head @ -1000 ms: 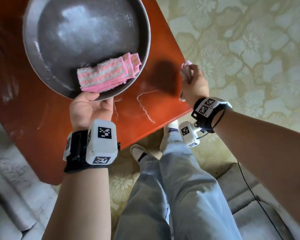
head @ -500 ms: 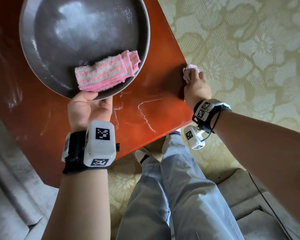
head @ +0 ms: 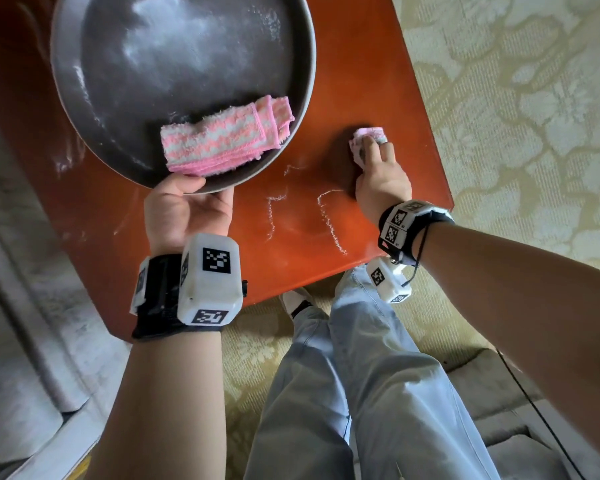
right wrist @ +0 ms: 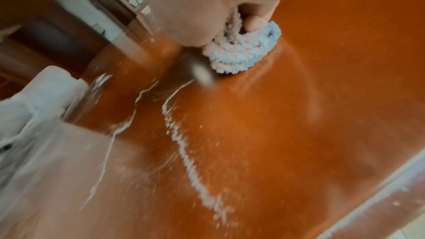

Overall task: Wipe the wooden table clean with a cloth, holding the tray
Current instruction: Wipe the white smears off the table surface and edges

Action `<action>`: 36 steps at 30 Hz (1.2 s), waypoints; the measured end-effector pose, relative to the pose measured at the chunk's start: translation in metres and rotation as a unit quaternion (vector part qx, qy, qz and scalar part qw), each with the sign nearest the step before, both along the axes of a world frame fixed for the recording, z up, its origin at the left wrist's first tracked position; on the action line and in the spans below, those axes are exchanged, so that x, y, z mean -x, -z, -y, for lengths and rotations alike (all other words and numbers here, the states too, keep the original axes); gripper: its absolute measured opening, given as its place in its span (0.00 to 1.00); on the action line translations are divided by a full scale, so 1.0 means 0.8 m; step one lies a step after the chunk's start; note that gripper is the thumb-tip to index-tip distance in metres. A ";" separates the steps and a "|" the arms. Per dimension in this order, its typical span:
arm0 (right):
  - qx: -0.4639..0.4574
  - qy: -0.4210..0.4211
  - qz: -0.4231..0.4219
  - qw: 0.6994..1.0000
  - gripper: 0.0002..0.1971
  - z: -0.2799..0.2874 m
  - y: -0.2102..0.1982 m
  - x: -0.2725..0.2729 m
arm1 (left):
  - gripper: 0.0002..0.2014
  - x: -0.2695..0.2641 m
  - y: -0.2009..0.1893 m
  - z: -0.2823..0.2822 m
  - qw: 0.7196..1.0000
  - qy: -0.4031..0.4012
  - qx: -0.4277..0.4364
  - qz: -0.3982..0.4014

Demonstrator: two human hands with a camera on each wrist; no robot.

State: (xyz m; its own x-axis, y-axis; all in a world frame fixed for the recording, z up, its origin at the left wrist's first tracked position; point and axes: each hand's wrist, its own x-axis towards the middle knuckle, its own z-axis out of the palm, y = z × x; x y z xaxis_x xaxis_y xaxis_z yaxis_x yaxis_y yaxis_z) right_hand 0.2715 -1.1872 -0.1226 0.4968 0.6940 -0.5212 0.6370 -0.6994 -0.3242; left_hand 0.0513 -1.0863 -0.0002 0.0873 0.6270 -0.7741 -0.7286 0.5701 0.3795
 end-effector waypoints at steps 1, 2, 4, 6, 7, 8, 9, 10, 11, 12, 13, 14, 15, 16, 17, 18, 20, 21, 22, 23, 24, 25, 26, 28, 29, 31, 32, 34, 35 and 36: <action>-0.005 -0.018 -0.006 1.000 0.33 -0.002 0.000 0.009 | 0.28 0.004 0.001 0.000 1.000 -0.005 0.001 -0.001; -0.009 -0.037 -0.013 0.999 0.33 -0.005 0.000 0.018 | 0.27 0.007 0.001 0.001 1.000 -0.009 0.002 -0.002; -0.012 -0.077 -0.027 0.997 0.35 -0.009 -0.001 0.038 | 0.26 0.013 0.001 0.003 1.000 -0.016 0.008 -0.004; -0.002 -0.131 -0.032 0.991 0.36 -0.011 -0.002 0.058 | 0.27 0.020 0.001 0.004 1.000 -0.021 0.011 -0.004; 0.003 -0.158 -0.030 0.987 0.35 -0.011 -0.003 0.068 | 0.28 0.023 0.000 0.004 1.000 -0.022 0.012 -0.005; 0.006 -0.184 -0.028 0.983 0.34 -0.011 -0.003 0.077 | 0.28 0.026 0.000 0.003 1.000 -0.022 0.013 -0.006; 0.006 -0.205 -0.029 0.978 0.33 -0.010 -0.003 0.084 | 0.28 0.029 -0.001 0.003 1.000 -0.023 0.012 -0.007; 0.002 -0.223 -0.033 0.974 0.32 -0.009 -0.001 0.089 | 0.27 0.030 -0.001 0.002 1.000 -0.024 0.011 -0.008; -0.002 -0.238 -0.038 0.971 0.31 -0.008 0.000 0.093 | 0.27 0.032 -0.002 0.002 1.000 -0.026 0.012 -0.011; -0.007 -0.249 -0.047 0.967 0.31 -0.007 0.001 0.093 | 0.27 0.033 -0.003 0.001 0.999 -0.027 0.013 -0.013; -0.013 -0.254 -0.059 0.965 0.31 -0.007 0.001 0.092 | 0.26 0.032 -0.004 0.001 0.999 -0.029 0.014 -0.013; -0.022 -0.252 -0.075 0.965 0.32 -0.007 0.000 0.089 | 0.26 0.031 -0.005 0.001 0.999 -0.031 0.015 -0.013; -0.032 -0.240 -0.088 0.966 0.32 -0.008 -0.004 0.082 | 0.25 0.028 -0.005 0.000 0.999 -0.032 0.016 -0.013; -0.046 -0.218 -0.095 0.970 0.33 -0.009 -0.009 0.073 | 0.24 0.025 -0.005 -0.001 0.999 -0.032 0.017 -0.013; -0.061 -0.187 -0.095 0.976 0.33 -0.010 -0.014 0.061 | 0.24 0.021 -0.005 -0.002 0.999 -0.031 0.017 -0.012; -0.077 -0.153 -0.090 0.981 0.34 -0.011 -0.019 0.046 | 0.24 0.016 -0.005 -0.003 0.999 -0.031 0.018 -0.011; -0.094 -0.086 -0.069 0.990 0.33 -0.014 -0.027 0.010 | 0.25 0.007 -0.003 -0.005 0.999 -0.033 0.019 -0.004; -0.091 -0.054 -0.051 0.993 0.32 -0.015 -0.029 -0.010 | 0.26 0.002 -0.002 -0.006 0.999 -0.033 0.018 0.000; -0.088 -0.024 -0.031 0.995 0.31 -0.015 -0.030 -0.029 | 0.26 -0.003 -0.001 -0.008 0.999 -0.029 0.017 0.003; -0.084 0.006 -0.014 0.996 0.30 -0.016 -0.029 -0.047 | 0.25 -0.008 0.000 -0.009 1.000 -0.025 0.018 0.006; -0.079 0.031 -0.001 0.996 0.29 -0.015 -0.027 -0.062 | 0.24 -0.012 0.001 -0.010 1.000 -0.021 0.020 0.008; -0.069 0.050 0.008 0.996 0.28 -0.015 -0.024 -0.075 | 0.23 -0.016 0.002 -0.012 1.000 -0.018 0.020 0.011; -0.056 0.061 0.014 0.996 0.28 -0.016 -0.021 -0.084 | 0.23 -0.019 0.004 -0.013 1.000 -0.016 0.019 0.012; -0.029 0.066 0.018 0.997 0.29 -0.017 -0.016 -0.093 | 0.23 -0.024 0.007 -0.017 1.000 -0.015 0.020 0.011; -0.015 0.061 0.020 0.998 0.29 -0.018 -0.013 -0.093 | 0.23 -0.027 0.009 -0.018 1.000 -0.013 0.021 0.010; 0.021 0.046 0.027 0.998 0.32 -0.022 -0.009 -0.089 | 0.23 -0.030 0.010 -0.020 1.000 -0.009 0.023 0.011; 0.041 0.041 0.031 0.998 0.33 -0.024 -0.009 -0.087 | 0.23 -0.031 0.011 -0.020 1.000 -0.009 0.023 0.014; 0.061 0.023 0.035 0.997 0.34 -0.027 -0.009 -0.083 | 0.24 -0.031 0.013 -0.022 0.999 -0.012 0.026 0.016; 0.067 0.008 0.034 0.997 0.34 -0.029 -0.010 -0.082 | 0.23 -0.031 0.013 -0.023 0.999 -0.014 0.027 0.018; 0.073 -0.004 0.033 0.997 0.34 -0.029 -0.010 -0.080 | 0.23 -0.031 0.013 -0.024 0.999 -0.016 0.027 0.020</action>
State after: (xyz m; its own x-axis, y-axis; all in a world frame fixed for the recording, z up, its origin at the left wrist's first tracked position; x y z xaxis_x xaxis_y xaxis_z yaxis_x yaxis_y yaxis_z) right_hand 0.3358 -1.1640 -0.1150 0.5283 0.6172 -0.5830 0.6584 -0.7314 -0.1777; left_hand 0.0759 -1.0673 -0.0108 0.1001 0.5872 -0.8032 -0.7604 0.5658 0.3189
